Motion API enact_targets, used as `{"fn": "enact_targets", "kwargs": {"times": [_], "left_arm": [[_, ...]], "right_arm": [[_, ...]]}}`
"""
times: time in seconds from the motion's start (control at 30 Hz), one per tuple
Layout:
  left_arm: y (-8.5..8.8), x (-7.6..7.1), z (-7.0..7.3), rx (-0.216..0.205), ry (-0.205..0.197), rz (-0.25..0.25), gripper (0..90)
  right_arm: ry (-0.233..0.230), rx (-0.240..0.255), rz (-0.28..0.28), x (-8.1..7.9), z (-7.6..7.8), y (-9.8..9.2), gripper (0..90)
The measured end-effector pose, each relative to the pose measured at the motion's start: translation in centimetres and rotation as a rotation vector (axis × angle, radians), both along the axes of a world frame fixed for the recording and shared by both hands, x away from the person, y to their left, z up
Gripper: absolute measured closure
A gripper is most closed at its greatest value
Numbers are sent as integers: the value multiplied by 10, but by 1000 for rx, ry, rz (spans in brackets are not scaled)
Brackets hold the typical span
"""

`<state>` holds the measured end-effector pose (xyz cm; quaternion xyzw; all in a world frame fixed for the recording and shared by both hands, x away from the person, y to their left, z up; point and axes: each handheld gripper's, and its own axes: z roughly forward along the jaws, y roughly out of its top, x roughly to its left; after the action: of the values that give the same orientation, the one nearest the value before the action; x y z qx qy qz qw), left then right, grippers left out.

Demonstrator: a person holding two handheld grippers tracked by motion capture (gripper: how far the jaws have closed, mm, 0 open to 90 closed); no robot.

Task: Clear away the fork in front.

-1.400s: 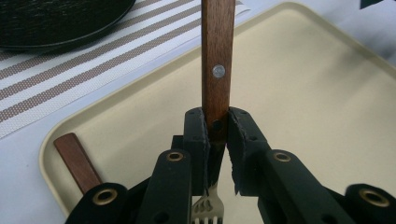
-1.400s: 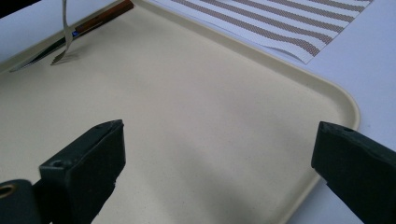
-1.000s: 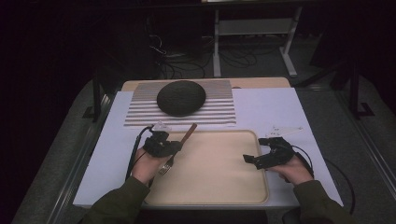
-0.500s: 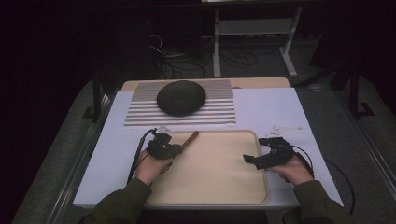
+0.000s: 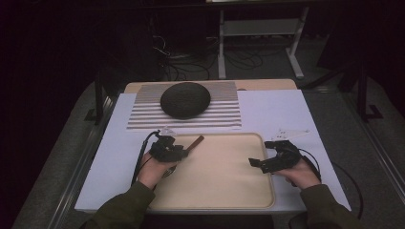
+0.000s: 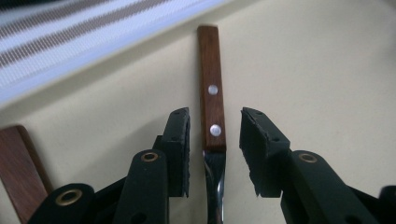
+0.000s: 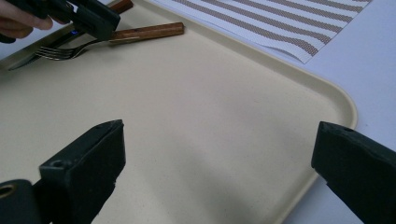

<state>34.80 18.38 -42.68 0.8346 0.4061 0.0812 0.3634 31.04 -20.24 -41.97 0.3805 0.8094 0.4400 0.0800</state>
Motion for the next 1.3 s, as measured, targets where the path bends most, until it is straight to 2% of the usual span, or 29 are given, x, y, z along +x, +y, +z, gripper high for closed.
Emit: {"fn": "enact_targets", "kwargs": {"times": [0.2,0.33,0.47,0.57,0.77,0.87,1.1,1.3], "left_arm": [[1,8,10,-30,-1,-42,668],[-2,15,15,-39,-4,-83,772],[-10,25,20,-21,-7,-131,897],[-19,33,21,-4,-8,-171,899],[-39,53,14,4,11,-214,900],[-48,62,9,33,21,-229,899],[-64,75,-2,64,49,-247,900],[-72,80,-9,86,65,-247,900]], "right_arm": [[-1,-1,-1,0,0,0,26],[1,-1,-3,0,0,0,26],[1,-3,-2,0,0,0,26],[0,-1,-3,0,0,0,26],[1,-3,-2,0,0,0,26],[3,-2,-1,1,-1,0,26],[4,0,-1,1,-1,0,26],[3,2,-1,1,0,-1,26]]}}
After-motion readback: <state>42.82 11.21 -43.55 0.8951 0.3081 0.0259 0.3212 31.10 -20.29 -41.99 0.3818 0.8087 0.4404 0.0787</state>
